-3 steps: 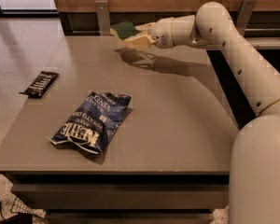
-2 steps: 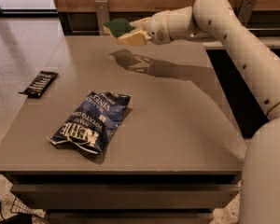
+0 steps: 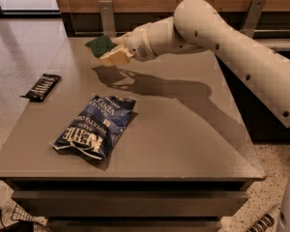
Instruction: Move sponge near rxbar chocolate
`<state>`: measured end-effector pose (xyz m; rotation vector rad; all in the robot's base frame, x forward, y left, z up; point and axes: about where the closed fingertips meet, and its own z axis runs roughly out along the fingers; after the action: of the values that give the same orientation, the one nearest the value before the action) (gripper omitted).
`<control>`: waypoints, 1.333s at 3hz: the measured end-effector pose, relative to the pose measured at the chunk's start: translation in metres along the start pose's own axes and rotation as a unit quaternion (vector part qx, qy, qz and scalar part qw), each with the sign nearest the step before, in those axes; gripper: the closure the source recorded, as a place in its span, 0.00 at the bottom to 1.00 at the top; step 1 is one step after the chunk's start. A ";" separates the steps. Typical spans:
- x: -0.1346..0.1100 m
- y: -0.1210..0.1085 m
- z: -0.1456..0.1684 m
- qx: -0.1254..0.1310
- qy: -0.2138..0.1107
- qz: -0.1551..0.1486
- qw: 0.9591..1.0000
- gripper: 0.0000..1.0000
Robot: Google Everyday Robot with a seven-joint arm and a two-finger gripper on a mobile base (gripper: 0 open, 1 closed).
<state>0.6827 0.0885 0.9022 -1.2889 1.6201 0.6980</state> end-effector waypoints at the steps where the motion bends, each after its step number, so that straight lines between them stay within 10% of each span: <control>1: 0.004 0.033 0.026 -0.027 0.006 0.010 1.000 1.00; 3: 0.000 0.081 0.074 -0.111 -0.014 0.015 0.994 1.00; 4: 0.000 0.082 0.075 -0.111 -0.013 0.015 0.994 0.82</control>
Offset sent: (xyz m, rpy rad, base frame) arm -0.0640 0.0978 -0.0435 0.0625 0.1286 0.2174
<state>0.6279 0.1761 0.8624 -1.4092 1.5777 0.9306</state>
